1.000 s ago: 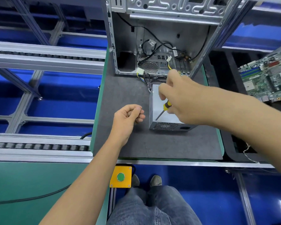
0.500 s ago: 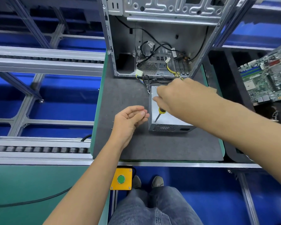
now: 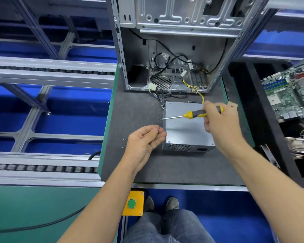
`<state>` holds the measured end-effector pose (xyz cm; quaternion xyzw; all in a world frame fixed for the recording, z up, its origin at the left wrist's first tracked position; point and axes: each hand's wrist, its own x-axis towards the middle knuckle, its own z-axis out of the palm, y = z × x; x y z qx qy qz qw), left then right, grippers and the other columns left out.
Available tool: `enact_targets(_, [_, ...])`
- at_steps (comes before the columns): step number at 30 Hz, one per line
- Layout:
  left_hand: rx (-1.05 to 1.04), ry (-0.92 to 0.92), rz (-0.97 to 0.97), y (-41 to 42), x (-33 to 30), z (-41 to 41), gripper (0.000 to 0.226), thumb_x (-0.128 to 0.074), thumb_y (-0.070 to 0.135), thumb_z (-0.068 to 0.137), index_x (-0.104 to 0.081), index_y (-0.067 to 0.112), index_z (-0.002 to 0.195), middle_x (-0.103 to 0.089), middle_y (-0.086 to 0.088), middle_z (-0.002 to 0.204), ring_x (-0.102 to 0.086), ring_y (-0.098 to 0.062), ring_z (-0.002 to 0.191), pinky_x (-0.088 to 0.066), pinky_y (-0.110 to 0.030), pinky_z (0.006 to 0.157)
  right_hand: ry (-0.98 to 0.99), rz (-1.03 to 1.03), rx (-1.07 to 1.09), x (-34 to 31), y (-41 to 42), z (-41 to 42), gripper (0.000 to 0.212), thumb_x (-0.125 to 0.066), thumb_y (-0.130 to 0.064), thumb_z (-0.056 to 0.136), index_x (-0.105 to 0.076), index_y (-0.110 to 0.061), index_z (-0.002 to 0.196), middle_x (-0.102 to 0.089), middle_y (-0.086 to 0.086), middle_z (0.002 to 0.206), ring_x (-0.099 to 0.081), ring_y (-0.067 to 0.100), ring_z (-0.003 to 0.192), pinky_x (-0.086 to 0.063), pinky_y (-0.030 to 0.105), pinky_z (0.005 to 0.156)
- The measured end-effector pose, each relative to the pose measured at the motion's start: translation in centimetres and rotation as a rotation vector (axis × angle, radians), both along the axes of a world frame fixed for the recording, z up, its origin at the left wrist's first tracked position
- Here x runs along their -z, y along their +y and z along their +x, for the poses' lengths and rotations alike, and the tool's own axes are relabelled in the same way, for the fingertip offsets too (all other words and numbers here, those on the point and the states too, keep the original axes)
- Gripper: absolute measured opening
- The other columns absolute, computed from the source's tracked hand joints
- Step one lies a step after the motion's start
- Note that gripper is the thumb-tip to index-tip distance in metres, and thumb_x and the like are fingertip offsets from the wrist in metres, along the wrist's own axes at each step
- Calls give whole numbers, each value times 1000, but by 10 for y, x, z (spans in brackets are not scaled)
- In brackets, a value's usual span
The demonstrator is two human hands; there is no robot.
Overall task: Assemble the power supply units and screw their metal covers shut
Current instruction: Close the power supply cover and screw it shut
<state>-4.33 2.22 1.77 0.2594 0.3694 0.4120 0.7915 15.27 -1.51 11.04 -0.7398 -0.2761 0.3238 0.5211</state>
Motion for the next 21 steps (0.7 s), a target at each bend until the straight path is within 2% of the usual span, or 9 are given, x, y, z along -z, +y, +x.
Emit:
enact_targets(4, [-35, -42, 6, 1, 0, -2, 15, -66, 10, 81, -80, 11, 83, -76, -11, 86, -74, -20, 83, -58, -24, 74, 101, -50, 32, 22, -2, -6, 28, -58, -30, 86, -46, -19, 63, -44, -5, 48, -32, 12, 43, -27, 28, 47])
enact_targets(7, [-72, -52, -4, 3, 2, -3, 15, -66, 11, 80, -81, 12, 82, -76, -10, 86, -74, -19, 81, -58, -24, 73, 137, -62, 32, 25, -2, -7, 24, -58, -27, 88, -50, -17, 67, -44, -5, 49, -32, 12, 44, -27, 28, 46])
enact_targets(15, [-98, -45, -36, 3, 1, -2, 12, -68, 12, 80, -79, 9, 82, -75, -11, 84, -73, -18, 77, -58, -23, 71, 55, -62, -22, 18, 0, -8, 24, -57, -26, 92, -59, -10, 74, -46, 0, 51, -33, 15, 44, -28, 28, 47])
enact_targets(19, [-93, -10, -40, 1, 2, -3, 17, -68, 13, 79, -73, 3, 92, -75, -13, 84, -74, -19, 77, -59, -23, 70, -62, -75, -78, 12, 0, -9, 37, -56, -32, 90, -56, -26, 53, -49, -4, 48, -37, 17, 47, -31, 25, 45])
enact_targets(21, [-82, 30, -16, 2, 3, -4, 20, -69, 13, 79, -71, 1, 96, -75, -13, 84, -74, -20, 78, -59, -24, 71, -99, -57, -100, 11, 1, -9, 40, -57, -33, 92, -57, -29, 52, -51, -6, 47, -39, 18, 50, -33, 28, 49])
